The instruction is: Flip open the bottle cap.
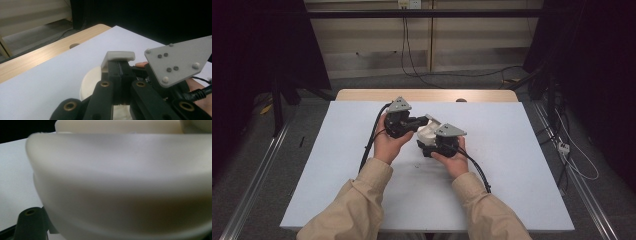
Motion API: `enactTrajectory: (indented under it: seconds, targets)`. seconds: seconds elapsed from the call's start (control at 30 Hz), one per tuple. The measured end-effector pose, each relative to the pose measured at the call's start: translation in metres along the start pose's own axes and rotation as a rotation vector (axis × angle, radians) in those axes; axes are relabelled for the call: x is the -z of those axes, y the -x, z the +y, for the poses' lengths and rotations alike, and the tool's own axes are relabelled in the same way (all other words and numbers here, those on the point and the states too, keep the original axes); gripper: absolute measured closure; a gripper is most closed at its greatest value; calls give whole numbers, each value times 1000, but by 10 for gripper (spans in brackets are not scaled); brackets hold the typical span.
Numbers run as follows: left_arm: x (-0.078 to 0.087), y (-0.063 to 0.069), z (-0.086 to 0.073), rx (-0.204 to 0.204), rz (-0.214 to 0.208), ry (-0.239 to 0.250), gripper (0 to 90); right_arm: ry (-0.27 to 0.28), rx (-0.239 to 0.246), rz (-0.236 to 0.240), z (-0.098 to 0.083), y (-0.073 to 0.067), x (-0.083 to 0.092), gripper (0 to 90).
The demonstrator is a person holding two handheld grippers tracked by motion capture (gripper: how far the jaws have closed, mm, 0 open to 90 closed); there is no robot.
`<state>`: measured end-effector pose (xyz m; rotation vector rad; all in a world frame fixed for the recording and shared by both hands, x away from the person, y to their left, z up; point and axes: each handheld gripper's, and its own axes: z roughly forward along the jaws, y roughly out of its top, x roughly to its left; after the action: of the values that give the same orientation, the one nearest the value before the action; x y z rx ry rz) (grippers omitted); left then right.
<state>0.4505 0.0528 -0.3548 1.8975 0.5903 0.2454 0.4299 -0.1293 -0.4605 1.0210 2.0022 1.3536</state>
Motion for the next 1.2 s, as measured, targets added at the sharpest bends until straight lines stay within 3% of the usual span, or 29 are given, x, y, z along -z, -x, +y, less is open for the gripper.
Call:
enactTrajectory:
  seconds: [1.2]
  targets:
    - [-18,0,14,-12,1,-10,900,0,7,-1,0,0,0,190]
